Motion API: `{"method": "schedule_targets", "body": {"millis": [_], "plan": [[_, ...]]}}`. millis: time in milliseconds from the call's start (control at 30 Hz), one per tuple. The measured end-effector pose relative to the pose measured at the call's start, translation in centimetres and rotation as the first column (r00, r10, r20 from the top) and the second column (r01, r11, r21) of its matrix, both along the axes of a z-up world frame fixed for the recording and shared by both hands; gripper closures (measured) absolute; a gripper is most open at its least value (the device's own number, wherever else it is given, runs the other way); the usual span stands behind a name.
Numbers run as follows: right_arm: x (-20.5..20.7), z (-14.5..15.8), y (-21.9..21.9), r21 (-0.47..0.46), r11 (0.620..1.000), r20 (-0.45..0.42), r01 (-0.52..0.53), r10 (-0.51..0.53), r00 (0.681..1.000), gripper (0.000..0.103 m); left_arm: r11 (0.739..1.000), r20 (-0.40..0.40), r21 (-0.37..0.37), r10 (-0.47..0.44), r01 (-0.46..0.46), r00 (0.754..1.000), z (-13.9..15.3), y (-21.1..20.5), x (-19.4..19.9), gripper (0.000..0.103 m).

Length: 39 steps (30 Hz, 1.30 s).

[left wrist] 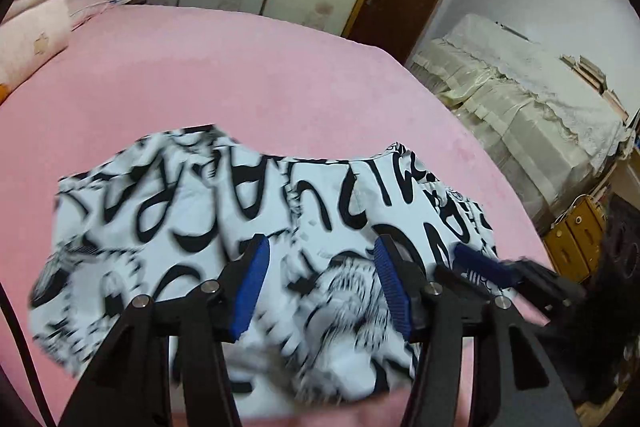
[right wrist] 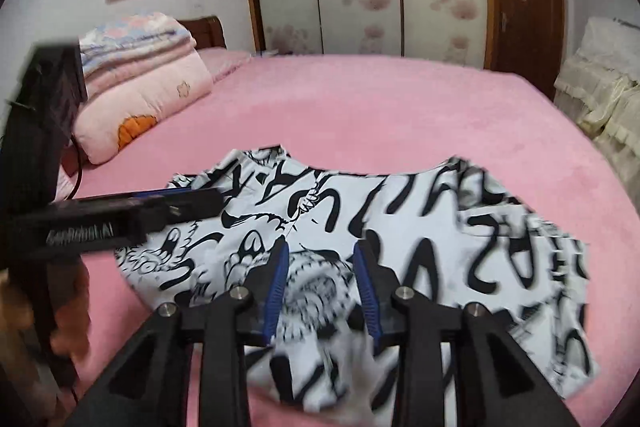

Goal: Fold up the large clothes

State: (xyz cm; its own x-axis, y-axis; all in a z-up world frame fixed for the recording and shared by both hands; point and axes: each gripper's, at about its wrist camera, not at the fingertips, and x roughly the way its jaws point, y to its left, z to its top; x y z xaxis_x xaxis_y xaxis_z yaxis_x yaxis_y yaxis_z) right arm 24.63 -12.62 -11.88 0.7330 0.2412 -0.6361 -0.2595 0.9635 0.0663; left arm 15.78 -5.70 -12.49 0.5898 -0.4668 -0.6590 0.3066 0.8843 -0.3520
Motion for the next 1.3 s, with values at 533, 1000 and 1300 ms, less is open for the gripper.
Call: {"method": "schedule_targets", "body": {"millis": [533, 1000, 1300], "plan": [[1.4, -9.4, -5.9, -0.047, 0.982, -0.136, 0.185, -0.19, 0.972, 0.1, 0.998, -0.148, 0.056, 0.015, -0.007, 0.989, -10.2, -0.8, 1.4, 0.081], [-0.2, -3.9, -6.0, 0.03, 0.974, -0.102, 0.225, -0.221, 0.97, 0.096, 0.966, -0.129, 0.208, 0.18, -0.151, 0.975, -3.5, 1.5, 0.6, 0.038], [-0.8, 2.5, -3.2, 0.045, 0.981, -0.066, 0.19, -0.187, 0.98, 0.096, 0.915, -0.051, 0.24, 0.344, -0.323, 0.937, 4.5, 7.4, -2.8, 0.025]]}}
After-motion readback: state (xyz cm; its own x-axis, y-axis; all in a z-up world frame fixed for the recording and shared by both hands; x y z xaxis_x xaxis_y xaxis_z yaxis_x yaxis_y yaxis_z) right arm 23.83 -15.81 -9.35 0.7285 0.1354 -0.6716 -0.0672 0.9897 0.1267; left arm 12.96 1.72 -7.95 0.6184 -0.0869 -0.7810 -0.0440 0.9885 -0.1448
